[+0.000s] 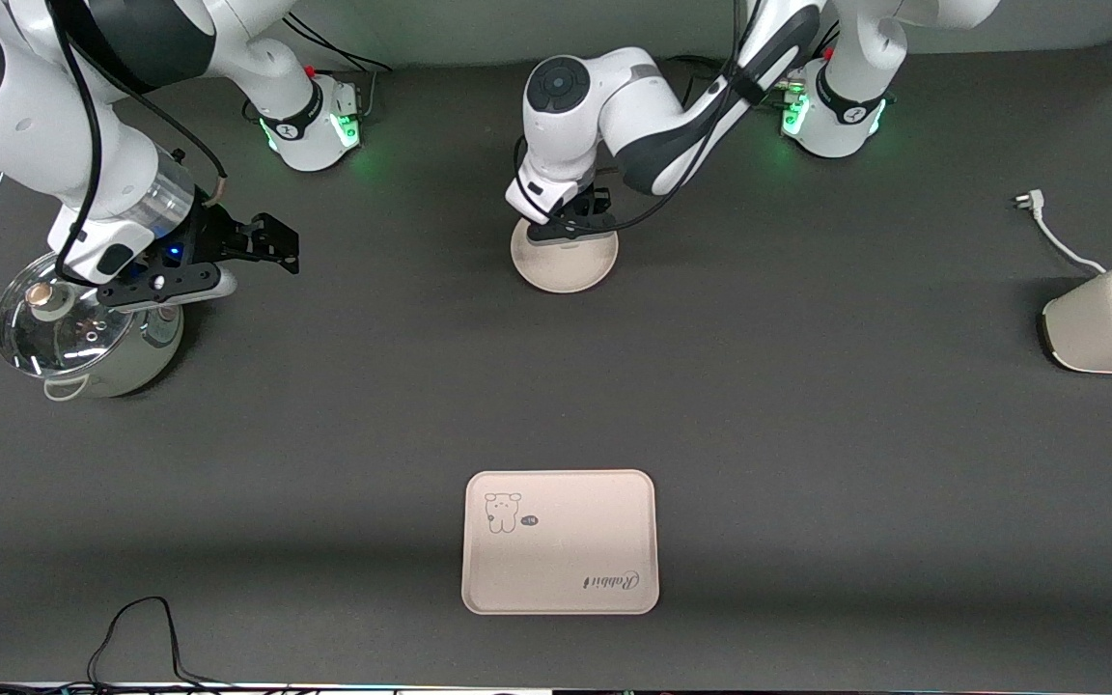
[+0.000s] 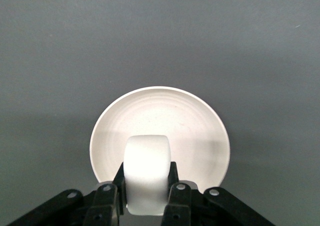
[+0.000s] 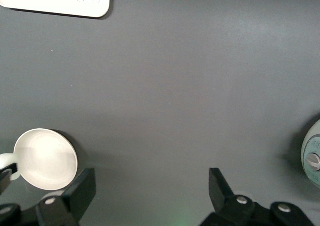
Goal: Place bun in plate and plate on tray
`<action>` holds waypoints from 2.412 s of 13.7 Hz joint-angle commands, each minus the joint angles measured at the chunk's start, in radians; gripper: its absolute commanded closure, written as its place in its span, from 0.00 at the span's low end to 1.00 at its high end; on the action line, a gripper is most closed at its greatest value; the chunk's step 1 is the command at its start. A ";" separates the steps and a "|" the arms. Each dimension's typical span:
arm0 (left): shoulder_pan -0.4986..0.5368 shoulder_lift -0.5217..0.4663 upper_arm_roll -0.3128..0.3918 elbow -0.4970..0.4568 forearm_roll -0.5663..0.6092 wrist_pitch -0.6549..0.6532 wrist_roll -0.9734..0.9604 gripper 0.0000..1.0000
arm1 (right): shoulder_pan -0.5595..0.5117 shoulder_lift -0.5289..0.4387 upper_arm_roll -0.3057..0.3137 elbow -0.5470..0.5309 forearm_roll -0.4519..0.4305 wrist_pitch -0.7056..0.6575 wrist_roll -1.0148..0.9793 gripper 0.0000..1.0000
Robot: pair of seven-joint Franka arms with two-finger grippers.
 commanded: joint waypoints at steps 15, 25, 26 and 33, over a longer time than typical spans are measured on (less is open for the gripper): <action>-0.072 0.177 0.014 -0.037 0.226 0.163 -0.340 0.00 | 0.005 -0.007 -0.013 0.001 -0.008 -0.013 0.026 0.00; 0.102 0.140 0.013 0.225 0.211 -0.126 -0.113 0.00 | 0.005 -0.008 -0.011 -0.002 -0.008 -0.012 0.027 0.00; 0.142 0.137 0.011 0.257 0.209 -0.157 -0.057 0.00 | 0.005 -0.010 -0.011 -0.004 -0.008 -0.012 0.026 0.00; 0.316 -0.019 0.264 0.317 -0.042 -0.255 0.535 0.00 | 0.022 -0.010 -0.003 -0.005 -0.008 -0.007 0.101 0.00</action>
